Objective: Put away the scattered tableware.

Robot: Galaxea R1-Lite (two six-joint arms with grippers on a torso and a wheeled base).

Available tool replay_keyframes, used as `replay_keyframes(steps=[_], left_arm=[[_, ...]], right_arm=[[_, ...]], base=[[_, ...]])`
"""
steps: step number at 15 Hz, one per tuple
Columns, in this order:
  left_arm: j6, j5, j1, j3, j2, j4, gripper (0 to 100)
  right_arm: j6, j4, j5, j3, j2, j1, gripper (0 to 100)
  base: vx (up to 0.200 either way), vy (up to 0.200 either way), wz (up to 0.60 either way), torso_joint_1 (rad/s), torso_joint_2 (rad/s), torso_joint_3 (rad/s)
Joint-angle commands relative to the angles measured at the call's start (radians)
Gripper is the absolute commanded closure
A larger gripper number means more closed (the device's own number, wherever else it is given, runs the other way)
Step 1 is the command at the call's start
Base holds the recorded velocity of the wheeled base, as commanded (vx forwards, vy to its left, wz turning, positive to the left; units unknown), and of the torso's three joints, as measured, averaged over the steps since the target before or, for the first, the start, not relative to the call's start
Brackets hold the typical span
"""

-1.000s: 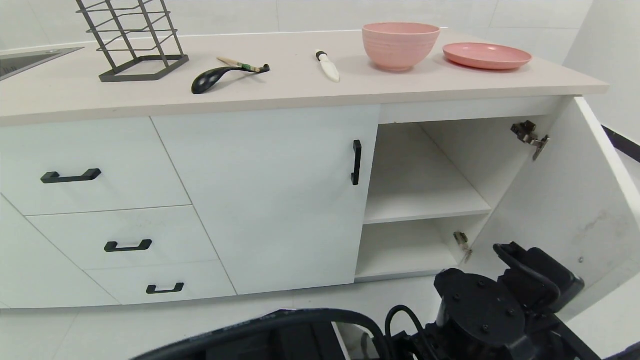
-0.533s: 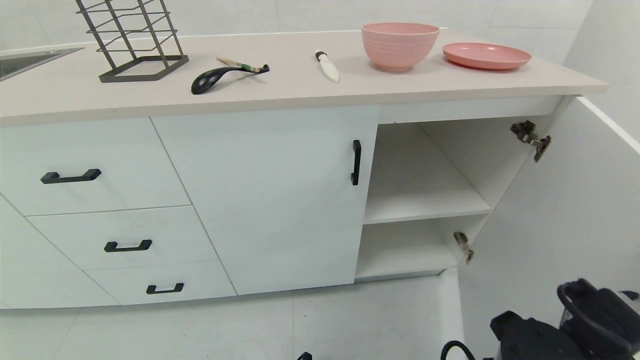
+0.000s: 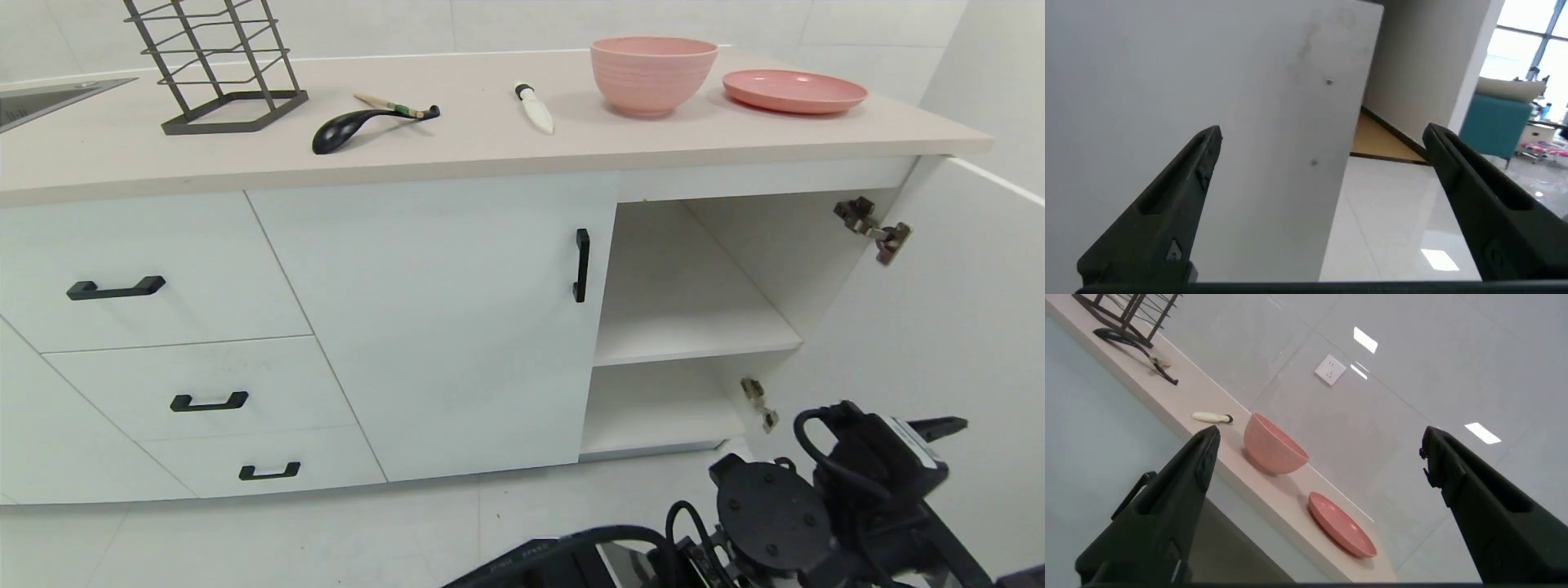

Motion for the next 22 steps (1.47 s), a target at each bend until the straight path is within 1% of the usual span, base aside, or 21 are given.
replay_keyframes(steps=[1,2,4,6,7,8,9,10,12,14,15,16,17,18,19,20,21,22], left_arm=[[-0.001,-0.01,0.044,0.105,-0.094,-0.032,0],[-0.001,-0.01,0.06,0.16,-0.132,-0.051,0],[0.002,-0.013,0.121,0.439,-0.281,-0.089,0],[0.007,-0.042,0.178,0.735,-0.446,-0.112,0],[0.009,-0.045,0.195,0.815,-0.502,-0.118,0],[0.009,-0.045,0.219,0.919,-0.585,-0.121,0],[0.01,-0.045,0.262,1.042,-0.713,-0.12,0],[0.01,-0.045,0.294,1.128,-0.822,-0.115,0],[0.01,-0.043,0.351,1.255,-0.991,-0.111,0],[0.012,-0.042,0.399,1.346,-1.106,-0.106,0],[0.013,-0.039,0.429,1.412,-1.19,-0.095,0],[0.078,-0.04,0.498,1.528,-1.332,-0.051,0],[0.113,-0.043,0.537,1.588,-1.411,-0.016,0],[0.142,-0.045,0.561,1.651,-1.502,0.023,0],[0.167,-0.045,0.567,1.688,-1.58,0.055,0],[0.183,-0.045,0.581,1.716,-1.671,0.096,0],[0.185,-0.045,0.604,1.729,-1.743,0.133,0],[0.18,-0.045,0.65,1.739,-1.893,0.221,0]], right_arm=[[-0.001,0.0,-0.001,0.012,0.005,-0.002,0],[-0.002,0.002,-0.006,0.027,0.006,-0.002,0],[-0.007,0.005,-0.02,0.097,0.014,0.004,0],[-0.011,0.005,-0.02,0.15,0.051,0.006,0],[-0.011,0.005,-0.021,0.166,0.052,0.006,0],[-0.013,0.005,-0.021,0.186,0.063,0.006,0],[-0.016,0.007,-0.021,0.206,0.075,0.004,0],[-0.019,0.007,-0.021,0.223,0.08,0.004,0],[-0.021,0.007,-0.021,0.251,0.086,0.004,0],[-0.027,0.007,-0.02,0.269,0.093,0.004,0],[-0.037,0.008,-0.02,0.291,0.097,0.006,0],[-0.044,0.008,-0.018,0.36,0.104,0.021,0],[-0.048,0.008,-0.016,0.377,0.107,0.047,0],[-0.048,0.008,-0.018,0.375,0.104,0.084,0],[-0.047,0.01,-0.018,0.375,0.098,0.096,0],[-0.047,0.01,-0.016,0.386,0.086,0.096,0],[-0.047,0.01,-0.016,0.401,0.066,0.101,0],[-0.05,0.008,-0.01,0.43,-0.012,0.141,0]], base=[[0.0,0.0,0.0,0.0,0.0,0.0],[0.0,0.0,0.0,0.0,0.0,0.0],[0.0,0.0,0.0,0.0,0.0,0.0],[0.0,0.0,0.0,0.0,0.0,0.0],[0.0,0.0,0.0,0.0,0.0,0.0],[0.0,0.0,0.0,0.0,0.0,0.0],[0.0,0.0,0.0,0.0,0.0,0.0],[0.0,0.0,0.0,0.0,0.0,0.0],[0.0,0.0,0.0,0.0,0.0,0.0],[0.0,0.0,0.0,0.0,0.0,0.0],[0.0,0.0,0.0,0.0,0.0,0.0],[0.0,0.0,0.0,0.0,0.0,0.0],[0.0,0.0,0.0,0.0,0.0,0.0],[0.0,0.0,0.0,0.0,0.0,0.0],[0.0,0.0,0.0,0.0,0.0,0.0],[0.0,0.0,0.0,0.0,0.0,0.0],[0.0,0.0,0.0,0.0,0.0,0.0],[0.0,0.0,0.0,0.0,0.0,0.0]])
